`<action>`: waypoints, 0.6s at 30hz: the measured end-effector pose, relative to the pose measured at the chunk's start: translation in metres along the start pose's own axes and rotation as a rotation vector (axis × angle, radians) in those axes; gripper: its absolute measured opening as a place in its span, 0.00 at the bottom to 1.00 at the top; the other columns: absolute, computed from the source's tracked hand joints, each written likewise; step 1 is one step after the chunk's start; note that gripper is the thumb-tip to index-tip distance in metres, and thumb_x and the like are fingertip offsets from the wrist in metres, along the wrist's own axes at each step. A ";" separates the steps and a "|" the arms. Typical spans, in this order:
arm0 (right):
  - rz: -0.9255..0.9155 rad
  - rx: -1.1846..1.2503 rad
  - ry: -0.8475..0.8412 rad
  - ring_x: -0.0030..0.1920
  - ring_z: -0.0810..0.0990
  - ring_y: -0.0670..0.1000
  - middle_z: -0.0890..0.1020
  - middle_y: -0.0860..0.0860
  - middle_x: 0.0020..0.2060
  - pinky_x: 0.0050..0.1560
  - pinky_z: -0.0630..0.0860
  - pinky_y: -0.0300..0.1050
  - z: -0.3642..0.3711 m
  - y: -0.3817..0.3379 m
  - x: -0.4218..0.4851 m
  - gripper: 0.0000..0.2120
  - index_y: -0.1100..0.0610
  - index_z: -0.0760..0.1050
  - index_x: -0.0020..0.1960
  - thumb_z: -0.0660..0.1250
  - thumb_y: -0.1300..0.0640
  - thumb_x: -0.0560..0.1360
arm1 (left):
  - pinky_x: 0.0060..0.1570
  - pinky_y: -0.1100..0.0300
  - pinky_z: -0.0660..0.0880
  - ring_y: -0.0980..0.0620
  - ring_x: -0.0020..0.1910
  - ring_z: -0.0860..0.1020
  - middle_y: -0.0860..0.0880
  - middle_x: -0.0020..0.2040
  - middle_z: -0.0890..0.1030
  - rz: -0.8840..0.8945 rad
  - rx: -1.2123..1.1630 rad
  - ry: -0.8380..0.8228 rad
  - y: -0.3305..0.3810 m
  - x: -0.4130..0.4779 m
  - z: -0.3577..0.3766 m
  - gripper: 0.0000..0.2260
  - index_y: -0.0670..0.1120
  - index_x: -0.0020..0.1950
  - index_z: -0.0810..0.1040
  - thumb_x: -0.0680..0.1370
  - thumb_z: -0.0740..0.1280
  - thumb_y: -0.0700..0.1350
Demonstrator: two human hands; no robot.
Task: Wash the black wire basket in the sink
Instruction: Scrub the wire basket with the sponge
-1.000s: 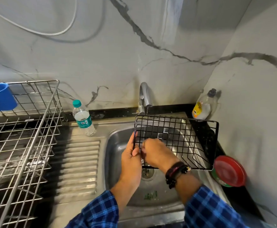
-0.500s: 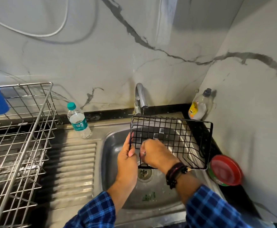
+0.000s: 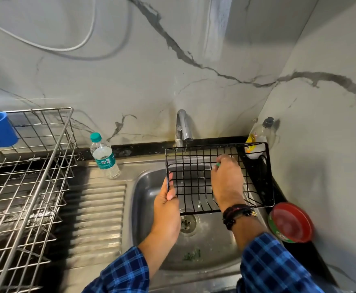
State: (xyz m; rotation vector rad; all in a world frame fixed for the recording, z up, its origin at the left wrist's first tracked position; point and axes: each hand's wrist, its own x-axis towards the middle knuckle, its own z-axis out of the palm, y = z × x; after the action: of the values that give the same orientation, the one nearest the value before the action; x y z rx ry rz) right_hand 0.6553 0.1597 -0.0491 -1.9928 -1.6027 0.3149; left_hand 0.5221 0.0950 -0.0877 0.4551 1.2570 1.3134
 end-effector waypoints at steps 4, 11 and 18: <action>-0.205 0.013 -0.166 0.42 0.78 0.41 0.80 0.48 0.46 0.44 0.75 0.28 0.015 -0.034 -0.005 0.06 0.57 0.79 0.54 0.64 0.61 0.80 | 0.76 0.43 0.59 0.41 0.71 0.71 0.31 0.67 0.72 -0.026 0.038 -0.056 -0.008 -0.004 0.011 0.14 0.33 0.57 0.75 0.79 0.54 0.26; -0.106 -0.124 -0.101 0.47 0.82 0.47 0.82 0.50 0.48 0.50 0.81 0.41 0.003 0.001 0.015 0.05 0.56 0.78 0.53 0.66 0.55 0.80 | 0.70 0.58 0.59 0.59 0.69 0.69 0.47 0.75 0.72 0.043 0.077 -0.018 -0.003 0.001 0.004 0.27 0.41 0.72 0.72 0.77 0.52 0.25; 0.110 0.022 0.035 0.46 0.82 0.49 0.83 0.52 0.46 0.47 0.80 0.41 -0.004 0.003 0.020 0.02 0.56 0.80 0.50 0.70 0.59 0.78 | 0.74 0.52 0.53 0.52 0.79 0.60 0.40 0.76 0.67 0.043 0.056 -0.018 -0.008 0.002 0.004 0.29 0.49 0.59 0.80 0.75 0.50 0.23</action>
State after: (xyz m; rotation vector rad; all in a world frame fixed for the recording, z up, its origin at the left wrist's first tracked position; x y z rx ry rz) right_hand 0.6648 0.1773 -0.0448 -2.0621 -1.4649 0.3363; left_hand 0.5289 0.0961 -0.0942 0.5345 1.2779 1.3101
